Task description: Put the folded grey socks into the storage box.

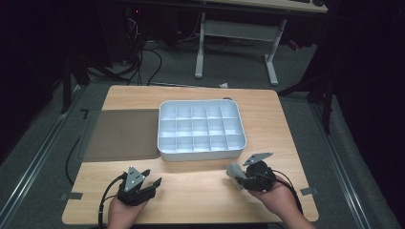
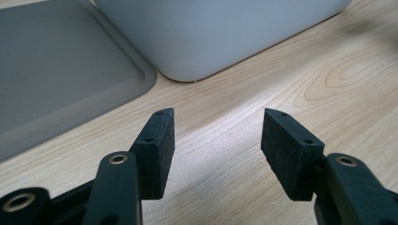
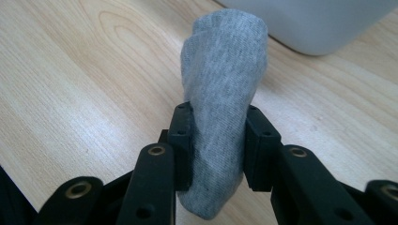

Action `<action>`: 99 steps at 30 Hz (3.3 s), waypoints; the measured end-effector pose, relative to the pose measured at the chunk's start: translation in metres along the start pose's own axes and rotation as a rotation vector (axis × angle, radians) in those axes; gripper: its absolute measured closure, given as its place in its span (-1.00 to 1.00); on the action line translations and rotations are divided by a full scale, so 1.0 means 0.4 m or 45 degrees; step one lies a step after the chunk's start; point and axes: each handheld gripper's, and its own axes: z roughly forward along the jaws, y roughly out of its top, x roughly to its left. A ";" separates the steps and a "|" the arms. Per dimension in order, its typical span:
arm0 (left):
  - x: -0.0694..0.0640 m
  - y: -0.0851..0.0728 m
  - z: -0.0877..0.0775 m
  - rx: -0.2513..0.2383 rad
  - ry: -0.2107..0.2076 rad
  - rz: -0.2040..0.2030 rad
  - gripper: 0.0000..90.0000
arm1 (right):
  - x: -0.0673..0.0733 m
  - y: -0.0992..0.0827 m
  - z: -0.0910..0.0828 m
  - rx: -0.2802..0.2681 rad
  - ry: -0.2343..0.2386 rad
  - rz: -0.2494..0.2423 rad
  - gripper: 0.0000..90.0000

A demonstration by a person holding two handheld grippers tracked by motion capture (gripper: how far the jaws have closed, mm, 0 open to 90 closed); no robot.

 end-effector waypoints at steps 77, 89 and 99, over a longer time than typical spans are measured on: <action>0.004 -0.013 0.006 0.023 -0.089 -0.056 -0.03 | -0.179 0.307 0.080 0.318 -0.134 0.157 0.57; 0.008 -0.013 0.007 0.029 -0.087 -0.061 -0.03 | -0.185 0.311 0.116 0.399 -0.132 0.146 0.57; 0.007 -0.013 0.008 0.032 -0.097 -0.059 -0.03 | -0.178 0.311 0.139 0.443 -0.143 0.149 0.57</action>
